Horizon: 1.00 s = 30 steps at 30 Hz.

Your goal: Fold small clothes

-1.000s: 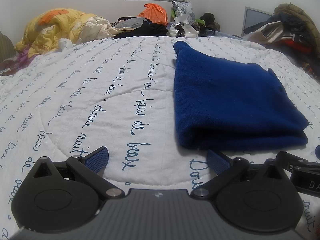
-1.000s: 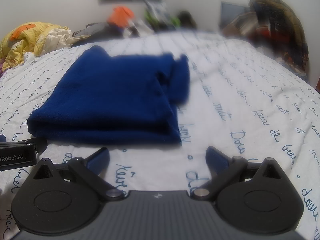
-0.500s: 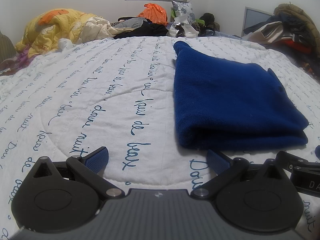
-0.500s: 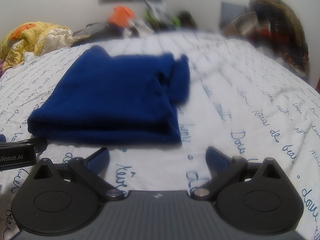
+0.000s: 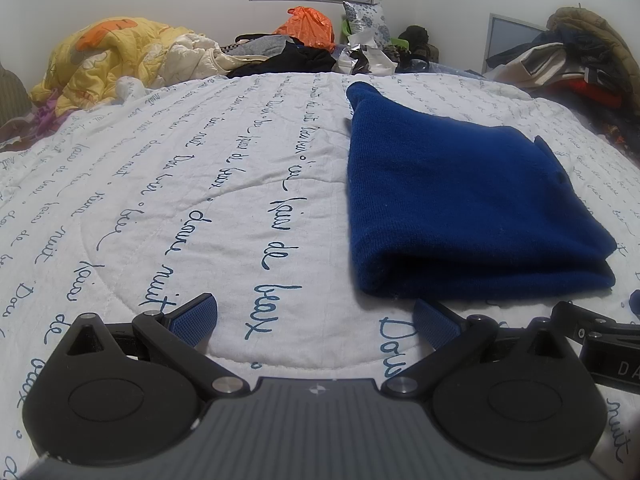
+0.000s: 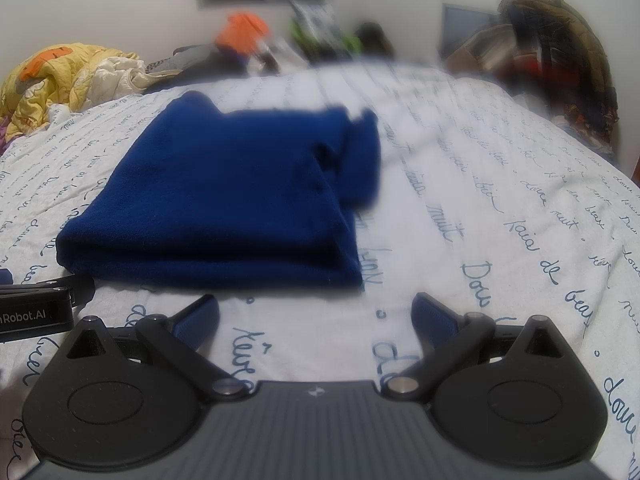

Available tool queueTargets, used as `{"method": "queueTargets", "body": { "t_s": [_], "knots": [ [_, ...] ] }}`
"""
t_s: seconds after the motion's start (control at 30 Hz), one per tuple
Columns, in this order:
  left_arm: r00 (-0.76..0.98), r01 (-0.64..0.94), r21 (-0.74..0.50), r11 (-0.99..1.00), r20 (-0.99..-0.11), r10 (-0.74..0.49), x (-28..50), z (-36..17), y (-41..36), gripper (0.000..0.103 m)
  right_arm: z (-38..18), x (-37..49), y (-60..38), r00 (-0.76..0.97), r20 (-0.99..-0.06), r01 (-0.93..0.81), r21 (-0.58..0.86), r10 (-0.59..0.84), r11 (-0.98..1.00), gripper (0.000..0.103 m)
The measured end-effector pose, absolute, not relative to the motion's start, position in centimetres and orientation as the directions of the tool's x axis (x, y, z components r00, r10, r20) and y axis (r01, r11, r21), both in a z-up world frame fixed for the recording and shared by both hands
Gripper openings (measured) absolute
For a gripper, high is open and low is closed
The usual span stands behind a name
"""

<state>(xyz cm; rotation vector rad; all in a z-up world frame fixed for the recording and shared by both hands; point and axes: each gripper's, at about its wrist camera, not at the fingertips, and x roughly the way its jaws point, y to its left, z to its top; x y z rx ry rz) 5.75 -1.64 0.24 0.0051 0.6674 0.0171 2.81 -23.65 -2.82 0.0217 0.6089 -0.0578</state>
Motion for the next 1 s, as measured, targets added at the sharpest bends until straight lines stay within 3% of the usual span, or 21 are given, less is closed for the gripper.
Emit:
{"method": "queueTargets", "body": {
  "t_s": [0.3,0.53,1.0],
  "knots": [
    [0.779,-0.01,0.019,1.0,-0.627,0.02,5.6,0.4,-1.6,0.103,-2.7,2.8,-23.6,0.816,-0.577,0.047,0.006,-0.035,0.999,0.103],
    [0.745,-0.001,0.061,0.998,-0.665,0.041,5.0,1.7,-1.5,0.103,-1.2,2.5,-25.2,0.786,-0.617,0.039,0.12,0.043,0.992,0.103],
    [0.734,-0.021,0.034,0.999,-0.678,0.039,4.6,2.4,-1.0,0.103,-0.4,1.6,-23.6,0.798,-0.601,-0.016,0.039,0.037,0.999,0.103]
  ]
}}
